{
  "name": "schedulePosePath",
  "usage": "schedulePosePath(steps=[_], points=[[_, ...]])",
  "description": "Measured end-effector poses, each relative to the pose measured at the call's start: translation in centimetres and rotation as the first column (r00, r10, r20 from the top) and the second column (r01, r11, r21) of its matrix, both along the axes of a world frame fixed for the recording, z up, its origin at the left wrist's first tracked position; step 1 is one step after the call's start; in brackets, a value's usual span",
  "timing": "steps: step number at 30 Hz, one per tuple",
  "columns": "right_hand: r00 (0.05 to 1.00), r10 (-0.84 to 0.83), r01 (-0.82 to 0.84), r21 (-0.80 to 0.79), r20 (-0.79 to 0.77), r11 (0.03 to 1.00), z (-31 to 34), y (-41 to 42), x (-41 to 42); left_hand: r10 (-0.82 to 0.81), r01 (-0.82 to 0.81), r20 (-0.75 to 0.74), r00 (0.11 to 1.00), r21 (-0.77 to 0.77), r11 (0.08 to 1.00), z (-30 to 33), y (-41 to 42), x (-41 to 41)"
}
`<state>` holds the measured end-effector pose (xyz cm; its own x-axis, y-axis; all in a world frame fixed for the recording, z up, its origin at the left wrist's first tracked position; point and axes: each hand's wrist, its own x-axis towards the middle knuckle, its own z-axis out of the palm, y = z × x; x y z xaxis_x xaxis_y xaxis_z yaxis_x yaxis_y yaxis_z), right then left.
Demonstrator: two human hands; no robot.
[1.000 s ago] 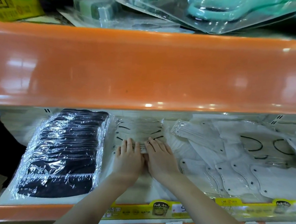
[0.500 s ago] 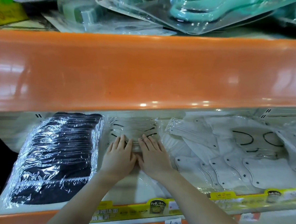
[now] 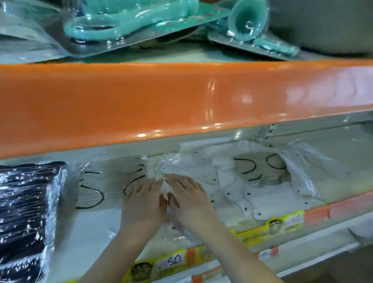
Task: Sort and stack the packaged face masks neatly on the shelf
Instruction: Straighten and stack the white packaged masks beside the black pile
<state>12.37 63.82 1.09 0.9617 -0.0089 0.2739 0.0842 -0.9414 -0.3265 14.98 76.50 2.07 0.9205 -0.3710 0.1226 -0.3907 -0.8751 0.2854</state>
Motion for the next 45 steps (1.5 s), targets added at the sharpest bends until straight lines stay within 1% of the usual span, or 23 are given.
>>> schedulePosePath(steps=[2, 5, 8, 12, 15, 17, 21, 27, 28, 30, 32, 36, 40, 42, 45], points=[[0.997, -0.073, 0.072, 0.029, 0.021, 0.997, -0.1, -2.8, -1.2, -0.021, 0.021, -0.003, 1.000, -0.026, 0.999, 0.2, -3.1, -0.8], [0.989, -0.150, 0.150, -0.018, 0.004, 0.989, 0.1, -6.7, -2.8, -0.076, 0.073, -0.036, 0.996, -0.060, 0.995, 0.1, -7.4, -1.4], [0.976, -0.219, 0.219, -0.039, 0.010, 0.975, -0.3, -10.3, -3.9, -0.138, 0.136, -0.043, 0.989, -0.046, 0.990, 0.0, -11.2, -1.9], [0.954, -0.300, 0.300, -0.012, 0.013, 0.954, -0.9, -13.8, -5.0, -0.250, 0.250, -0.011, 0.968, 0.000, 0.968, -0.3, -15.6, -2.2], [0.938, -0.345, 0.345, -0.002, -0.015, 0.939, -1.4, -16.0, -5.3, -0.287, 0.287, 0.001, 0.958, -0.022, 0.958, -0.4, -18.3, -2.1], [0.930, -0.367, 0.367, -0.008, -0.033, 0.930, -1.5, -17.2, -5.2, -0.299, 0.299, -0.007, 0.954, -0.004, 0.954, -0.8, -19.7, -2.1], [0.914, -0.376, 0.368, -0.077, -0.151, 0.927, -1.4, -18.9, -4.4, -0.281, 0.283, -0.039, 0.959, 0.055, 0.958, -1.8, -21.3, -2.0], [0.886, -0.360, 0.374, -0.011, -0.292, 0.927, -2.2, -20.1, -3.2, -0.250, 0.253, -0.062, 0.966, 0.055, 0.966, -3.0, -21.9, -2.0], [0.882, -0.369, 0.379, -0.024, -0.291, 0.925, -2.3, -20.2, -3.0, -0.248, 0.251, -0.063, 0.967, 0.043, 0.967, -3.0, -21.8, -2.0], [0.886, -0.399, 0.394, -0.069, -0.236, 0.917, -2.4, -20.2, -2.8, -0.261, 0.262, -0.059, 0.964, 0.001, 0.965, -3.1, -21.8, -1.9], [0.891, -0.415, 0.402, -0.105, -0.185, 0.910, -2.4, -20.2, -2.6, -0.280, 0.275, -0.081, 0.957, -0.072, 0.959, -3.1, -21.7, -1.9], [0.891, -0.411, 0.387, -0.148, -0.194, 0.910, -2.0, -20.0, -2.0, -0.279, 0.237, -0.123, 0.953, -0.273, 0.932, -3.1, -21.7, -2.0], [0.911, -0.356, 0.313, -0.214, -0.207, 0.925, -1.7, -20.2, -1.8, -0.299, 0.179, -0.207, 0.931, -0.455, 0.872, -2.9, -21.6, -2.2], [0.923, -0.346, 0.315, -0.183, -0.169, 0.931, -1.5, -20.3, -1.9, -0.299, 0.162, -0.206, 0.932, -0.503, 0.849, -2.9, -21.3, -2.0], [0.937, -0.324, 0.323, -0.036, -0.130, 0.946, -1.4, -20.5, -2.1, -0.271, 0.146, -0.184, 0.945, -0.503, 0.852, -2.6, -20.5, -1.6]])
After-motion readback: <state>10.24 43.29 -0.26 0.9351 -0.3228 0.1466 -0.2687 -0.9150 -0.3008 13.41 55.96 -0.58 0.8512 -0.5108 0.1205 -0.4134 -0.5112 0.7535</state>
